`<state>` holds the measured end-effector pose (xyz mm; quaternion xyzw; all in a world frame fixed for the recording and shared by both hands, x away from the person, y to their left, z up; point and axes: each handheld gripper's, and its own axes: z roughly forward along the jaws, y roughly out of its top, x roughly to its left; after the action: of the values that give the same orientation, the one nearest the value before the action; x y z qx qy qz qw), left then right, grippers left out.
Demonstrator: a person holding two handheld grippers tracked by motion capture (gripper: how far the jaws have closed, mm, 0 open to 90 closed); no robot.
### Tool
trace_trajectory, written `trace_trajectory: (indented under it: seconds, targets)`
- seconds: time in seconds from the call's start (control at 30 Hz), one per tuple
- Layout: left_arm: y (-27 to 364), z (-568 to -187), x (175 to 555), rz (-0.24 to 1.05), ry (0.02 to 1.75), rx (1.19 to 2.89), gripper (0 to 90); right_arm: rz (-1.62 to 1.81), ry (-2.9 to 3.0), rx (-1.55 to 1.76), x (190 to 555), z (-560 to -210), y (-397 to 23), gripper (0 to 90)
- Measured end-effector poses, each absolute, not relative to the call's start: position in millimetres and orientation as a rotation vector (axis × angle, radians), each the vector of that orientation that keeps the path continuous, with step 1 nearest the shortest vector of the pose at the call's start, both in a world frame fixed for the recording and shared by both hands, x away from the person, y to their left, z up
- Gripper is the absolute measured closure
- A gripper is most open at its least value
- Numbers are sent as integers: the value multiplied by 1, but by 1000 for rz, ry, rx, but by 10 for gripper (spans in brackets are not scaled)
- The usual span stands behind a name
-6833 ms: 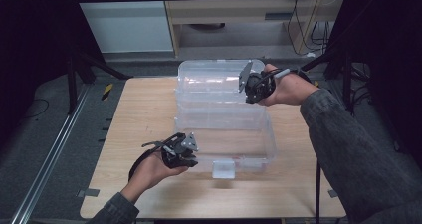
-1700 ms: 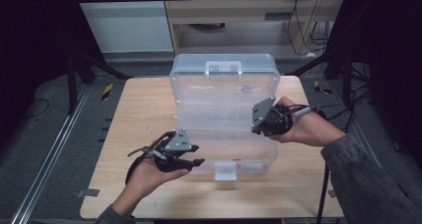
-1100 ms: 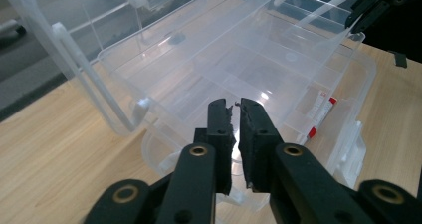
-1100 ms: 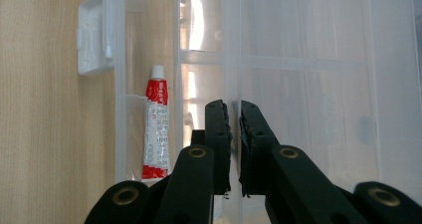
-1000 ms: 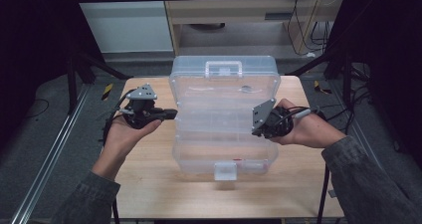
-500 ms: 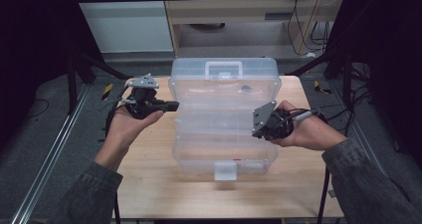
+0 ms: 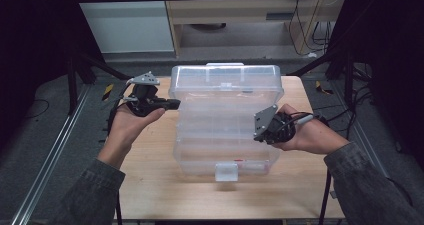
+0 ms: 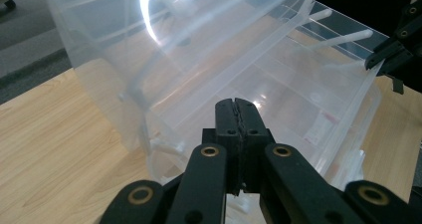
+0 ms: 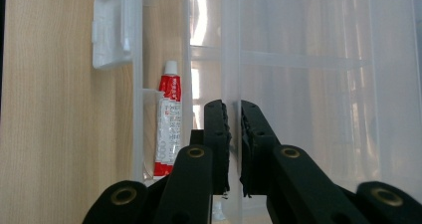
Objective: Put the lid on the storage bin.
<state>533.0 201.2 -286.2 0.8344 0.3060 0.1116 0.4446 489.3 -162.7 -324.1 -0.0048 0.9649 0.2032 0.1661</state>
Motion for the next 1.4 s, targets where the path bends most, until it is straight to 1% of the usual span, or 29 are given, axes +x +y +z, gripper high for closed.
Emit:
trace_trajectory:
  seconds: [0.3, 0.4, 0.57, 0.63, 0.7, 0.77, 0.8, 0.83, 1.0, 1.23, 1.4]
  targets:
    - [203, -289, 531, 246, 765, 2052, 895, 583, 2760, -6, 487, -328, -164, 825]
    - [204, -291, 529, 242, 764, 2061, 894, 579, 2761, 2, 486, -329, -165, 799]
    - [205, -295, 525, 232, 767, 2060, 895, 621, 2747, 36, 483, -331, -171, 699]
    - [205, -296, 523, 234, 760, 2069, 895, 620, 2734, 67, 480, -330, -174, 634]
    - [204, -298, 521, 246, 733, 2077, 895, 637, 2718, 91, 476, -330, -178, 552]
    - [205, -299, 517, 234, 752, 2077, 895, 663, 2686, 110, 471, -330, -182, 443]
    - [205, -300, 517, 227, 750, 2074, 895, 671, 2673, 119, 468, -330, -184, 372]
    - [206, -302, 516, 216, 749, 2071, 895, 668, 2669, 134, 467, -331, -186, 349]
    - [207, -309, 510, 196, 739, 2067, 896, 669, 2633, 221, 459, -331, -202, 262]
    - [207, -316, 500, 198, 736, 2079, 896, 720, 2579, 353, 452, -331, -222, 184]
    - [209, -323, 492, 166, 721, 2064, 896, 737, 2541, 434, 448, -336, -236, 161]
